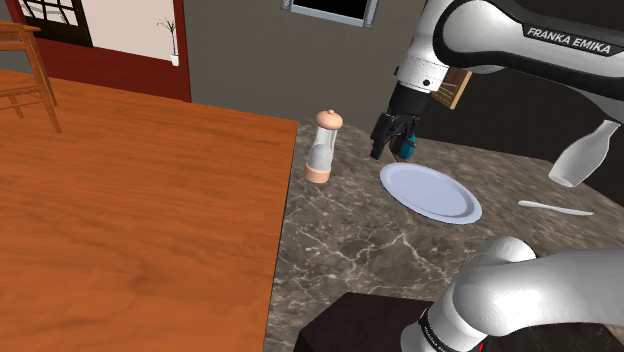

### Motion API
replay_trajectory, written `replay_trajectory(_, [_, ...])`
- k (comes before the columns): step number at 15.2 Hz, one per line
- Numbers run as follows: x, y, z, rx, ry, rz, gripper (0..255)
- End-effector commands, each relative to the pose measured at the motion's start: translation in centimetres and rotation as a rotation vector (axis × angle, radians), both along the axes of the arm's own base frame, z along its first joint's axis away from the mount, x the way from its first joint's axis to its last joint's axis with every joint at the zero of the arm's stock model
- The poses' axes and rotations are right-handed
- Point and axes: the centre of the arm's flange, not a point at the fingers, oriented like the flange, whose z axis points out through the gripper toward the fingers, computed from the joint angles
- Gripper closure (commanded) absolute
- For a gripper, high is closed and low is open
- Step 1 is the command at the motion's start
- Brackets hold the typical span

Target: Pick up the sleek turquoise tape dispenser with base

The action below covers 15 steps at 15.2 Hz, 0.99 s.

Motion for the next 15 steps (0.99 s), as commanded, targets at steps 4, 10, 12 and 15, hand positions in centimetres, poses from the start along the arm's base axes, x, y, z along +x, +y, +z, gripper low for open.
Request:
replay_trajectory(4, [2.1, -3.4, -0.2, -0.010, 0.025, -0.020, 0])
replay_trajectory(10, [6.2, -10.2, -0.8, -0.031, 0.074, -0.061, 0])
replay_trajectory(12, [7.5, -12.6, -1.0, -0.038, 0.091, -0.075, 0])
replay_trajectory(15, [9.3, -16.1, -1.3, -0.049, 0.115, -0.096, 0])
